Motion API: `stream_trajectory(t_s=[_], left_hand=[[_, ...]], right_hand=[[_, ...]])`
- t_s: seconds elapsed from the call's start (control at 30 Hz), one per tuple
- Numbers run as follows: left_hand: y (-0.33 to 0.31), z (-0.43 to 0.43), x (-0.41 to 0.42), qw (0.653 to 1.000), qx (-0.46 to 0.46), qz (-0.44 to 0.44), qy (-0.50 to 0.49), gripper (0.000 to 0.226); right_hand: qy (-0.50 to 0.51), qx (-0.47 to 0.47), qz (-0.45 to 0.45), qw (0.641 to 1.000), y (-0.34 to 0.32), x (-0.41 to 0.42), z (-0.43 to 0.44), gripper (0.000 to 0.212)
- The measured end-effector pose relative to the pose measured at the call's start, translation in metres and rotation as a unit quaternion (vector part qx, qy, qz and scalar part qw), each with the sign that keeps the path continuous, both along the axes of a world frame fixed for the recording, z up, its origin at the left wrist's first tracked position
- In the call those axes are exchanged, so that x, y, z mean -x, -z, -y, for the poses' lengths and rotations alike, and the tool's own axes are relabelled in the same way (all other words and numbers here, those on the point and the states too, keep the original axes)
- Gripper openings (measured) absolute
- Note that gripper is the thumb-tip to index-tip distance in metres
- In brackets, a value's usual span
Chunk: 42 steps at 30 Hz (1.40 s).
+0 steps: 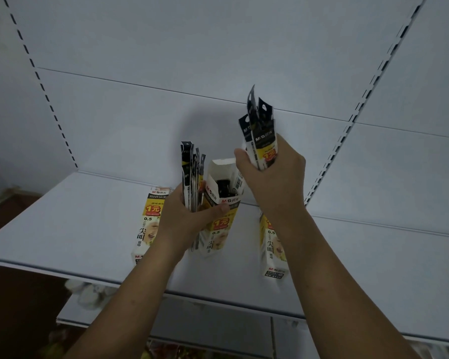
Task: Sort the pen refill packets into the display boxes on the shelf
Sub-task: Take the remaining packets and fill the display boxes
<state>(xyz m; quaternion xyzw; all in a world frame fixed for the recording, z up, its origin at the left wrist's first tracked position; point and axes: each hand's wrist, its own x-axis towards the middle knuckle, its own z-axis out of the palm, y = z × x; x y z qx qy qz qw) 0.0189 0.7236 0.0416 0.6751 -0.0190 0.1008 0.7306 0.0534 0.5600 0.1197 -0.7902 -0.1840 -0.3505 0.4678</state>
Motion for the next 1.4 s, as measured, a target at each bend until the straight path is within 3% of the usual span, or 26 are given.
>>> stream_trajectory(t_s=[0.5,0.7,0.93,1.1,1.23,1.4], left_hand=[[0.002,-0.001,-0.003,1.000,-0.003,-0.001,0.007,0.048],[0.003,-0.001,-0.003,1.000,0.004,0.006,0.024,0.054],[0.005,-0.004,-0.004,1.000,-0.001,0.010,0.025,0.043],[0.005,-0.003,-0.003,0.999,0.010,0.025,0.034,0.043],[0.008,-0.005,-0.005,0.999,0.014,0.013,0.043,0.039],[0.012,-0.012,-0.009,0.998,0.019,-0.007,0.060,0.042]], right_hand=[[0.009,0.018,-0.053,0.998,0.018,-0.002,0.000,0.020],[0.013,-0.073,-0.017,0.997,0.010,0.002,-0.001,0.020],[-0.001,-0.016,-0.055,0.998,0.022,-0.002,-0.004,0.020],[-0.021,-0.030,-0.070,0.997,0.017,-0.001,-0.002,0.021],[-0.044,-0.117,-0.045,0.991,-0.006,0.004,0.003,0.016],[-0.108,-0.069,-0.028,0.991,-0.016,0.009,0.002,0.016]])
